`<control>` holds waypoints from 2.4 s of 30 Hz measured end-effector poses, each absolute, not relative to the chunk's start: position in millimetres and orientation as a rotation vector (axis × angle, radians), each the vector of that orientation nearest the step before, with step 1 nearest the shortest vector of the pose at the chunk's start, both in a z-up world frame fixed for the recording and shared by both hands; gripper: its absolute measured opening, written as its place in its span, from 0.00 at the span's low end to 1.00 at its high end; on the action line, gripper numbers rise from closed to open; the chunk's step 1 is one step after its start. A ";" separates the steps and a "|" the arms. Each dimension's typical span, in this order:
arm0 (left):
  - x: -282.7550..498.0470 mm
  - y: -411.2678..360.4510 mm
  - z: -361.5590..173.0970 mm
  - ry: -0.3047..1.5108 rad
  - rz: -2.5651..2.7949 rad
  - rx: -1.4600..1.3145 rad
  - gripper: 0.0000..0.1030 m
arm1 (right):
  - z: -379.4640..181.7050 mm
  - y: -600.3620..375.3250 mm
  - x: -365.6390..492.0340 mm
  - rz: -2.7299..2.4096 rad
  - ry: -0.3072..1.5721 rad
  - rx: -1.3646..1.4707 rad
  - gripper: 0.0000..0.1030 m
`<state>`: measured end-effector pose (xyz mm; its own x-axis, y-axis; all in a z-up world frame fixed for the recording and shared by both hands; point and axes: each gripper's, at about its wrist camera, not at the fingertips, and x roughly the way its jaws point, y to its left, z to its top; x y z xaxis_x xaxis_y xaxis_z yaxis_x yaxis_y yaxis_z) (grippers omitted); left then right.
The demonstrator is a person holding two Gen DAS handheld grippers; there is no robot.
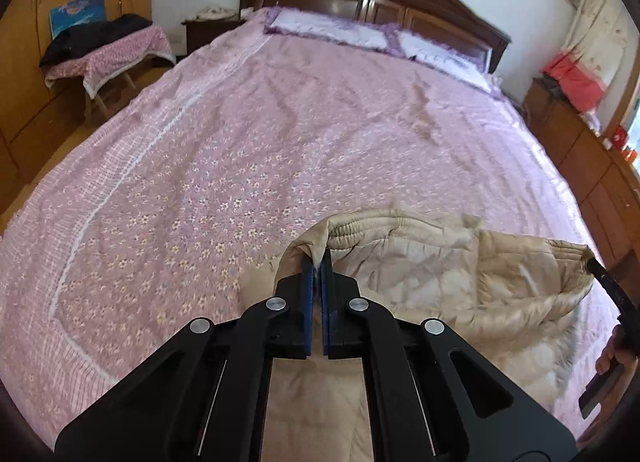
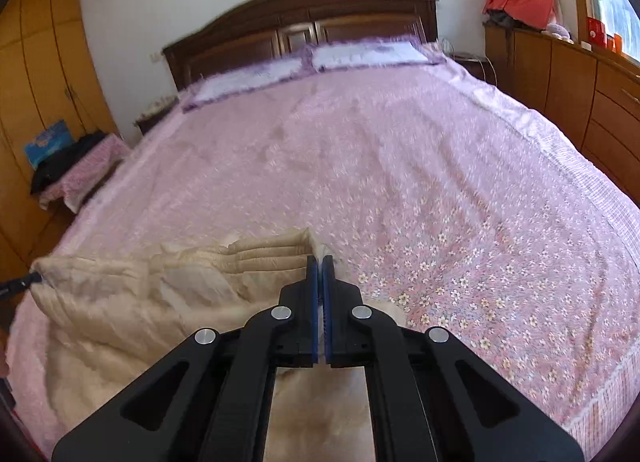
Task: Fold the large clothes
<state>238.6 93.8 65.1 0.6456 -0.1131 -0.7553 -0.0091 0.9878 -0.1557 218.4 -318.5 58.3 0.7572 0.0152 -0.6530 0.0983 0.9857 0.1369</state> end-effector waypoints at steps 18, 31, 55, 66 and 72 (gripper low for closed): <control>267.3 109.4 28.5 0.919 -0.009 -0.154 0.60 | 23.7 -353.3 231.8 -0.068 0.800 0.315 0.61; 197.0 143.0 19.4 0.965 -0.059 -0.197 0.67 | 34.4 -351.1 115.9 0.039 0.802 0.247 0.72; 121.5 100.1 -52.1 1.056 -0.225 -0.339 0.70 | -32.7 -322.5 81.5 0.205 0.876 0.549 0.36; 74.6 99.5 -12.7 1.043 -0.296 -0.237 0.19 | -11.5 -321.0 24.9 0.254 0.863 0.522 0.22; 26.9 94.7 -9.4 1.102 -0.291 -0.157 0.20 | -8.5 -319.7 -11.9 0.242 0.907 0.492 0.22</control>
<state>26.9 94.7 -9.4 0.4190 -0.3082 -0.8541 0.1532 0.9511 -0.2681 -11.9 -319.7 -8.5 0.5996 0.4018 -0.6921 0.0042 0.8632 0.5048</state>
